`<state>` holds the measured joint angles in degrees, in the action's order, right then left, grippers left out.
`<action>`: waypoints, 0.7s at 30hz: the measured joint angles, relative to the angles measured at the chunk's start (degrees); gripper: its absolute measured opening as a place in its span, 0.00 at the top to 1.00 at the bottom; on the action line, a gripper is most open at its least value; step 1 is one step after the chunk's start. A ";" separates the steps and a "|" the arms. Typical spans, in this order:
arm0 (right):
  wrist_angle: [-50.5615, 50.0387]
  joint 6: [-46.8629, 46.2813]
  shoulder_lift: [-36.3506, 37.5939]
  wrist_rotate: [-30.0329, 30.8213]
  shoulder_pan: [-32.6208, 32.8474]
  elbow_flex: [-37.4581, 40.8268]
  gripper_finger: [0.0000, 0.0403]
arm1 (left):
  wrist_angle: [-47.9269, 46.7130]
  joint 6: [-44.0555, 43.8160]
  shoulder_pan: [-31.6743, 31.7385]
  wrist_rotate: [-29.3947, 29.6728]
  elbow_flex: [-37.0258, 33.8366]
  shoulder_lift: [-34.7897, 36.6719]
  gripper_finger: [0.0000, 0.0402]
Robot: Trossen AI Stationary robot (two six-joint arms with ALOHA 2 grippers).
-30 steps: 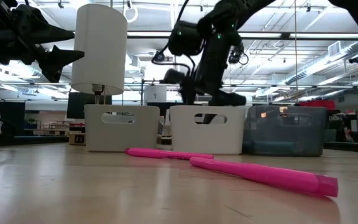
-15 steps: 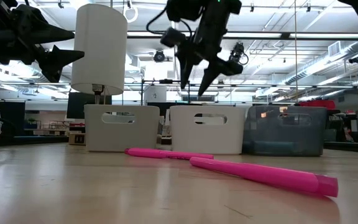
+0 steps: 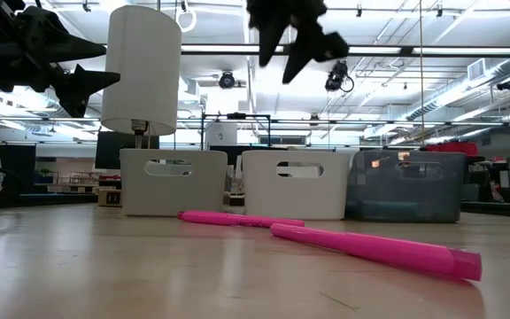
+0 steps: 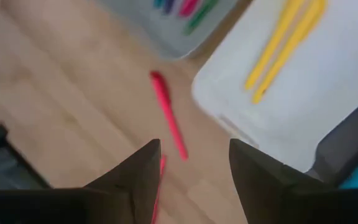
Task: Pick & Place Markers
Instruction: Put the top pink highlighter pen into the white bin
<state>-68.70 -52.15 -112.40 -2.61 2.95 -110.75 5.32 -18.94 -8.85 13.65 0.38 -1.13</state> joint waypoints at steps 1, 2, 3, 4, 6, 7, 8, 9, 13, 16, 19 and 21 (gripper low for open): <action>-0.34 0.66 0.00 0.00 0.67 -0.54 0.52 | 0.00 0.00 0.00 0.00 0.00 0.00 0.42; -0.52 1.08 0.00 -0.02 1.31 -1.08 0.52 | 0.00 0.00 0.01 0.00 0.02 0.00 0.42; -0.53 1.56 0.00 -0.01 1.98 -1.51 0.52 | 0.00 0.01 -0.02 0.00 0.00 0.00 0.42; -0.52 1.68 0.00 0.00 2.69 -1.92 0.52 | 0.00 0.02 -0.01 0.02 0.00 0.00 0.42; -0.58 1.68 0.00 0.00 4.09 -2.50 0.52 | 0.00 0.00 0.00 0.01 0.00 0.00 0.42; -0.60 1.67 0.00 0.02 4.81 -2.71 0.52 | 0.00 0.00 0.01 0.00 0.00 0.00 0.42; -0.65 1.68 0.00 0.02 5.43 -2.87 0.52 | 0.00 0.00 0.00 0.00 0.00 0.00 0.42; -0.64 1.67 0.02 0.02 6.11 -2.94 0.52 | 0.00 0.02 -0.01 0.00 0.00 0.00 0.42; -0.91 2.52 0.02 0.06 8.59 -2.94 0.52 | 0.00 0.02 -0.02 0.00 0.00 0.00 0.42; -0.91 3.78 0.02 0.18 10.02 -2.94 0.52 | 0.00 0.01 0.00 0.00 0.00 0.00 0.42; -0.86 3.82 0.02 0.69 10.67 -2.94 0.52 | 0.00 0.00 0.01 0.00 0.00 0.00 0.42; -0.86 3.71 0.02 0.68 10.70 -2.94 0.52 | 0.00 0.00 0.01 0.02 0.00 0.00 0.42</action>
<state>-69.56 -48.44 -112.38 -1.93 13.65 -113.69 5.32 -18.94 -8.84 13.67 0.38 -1.13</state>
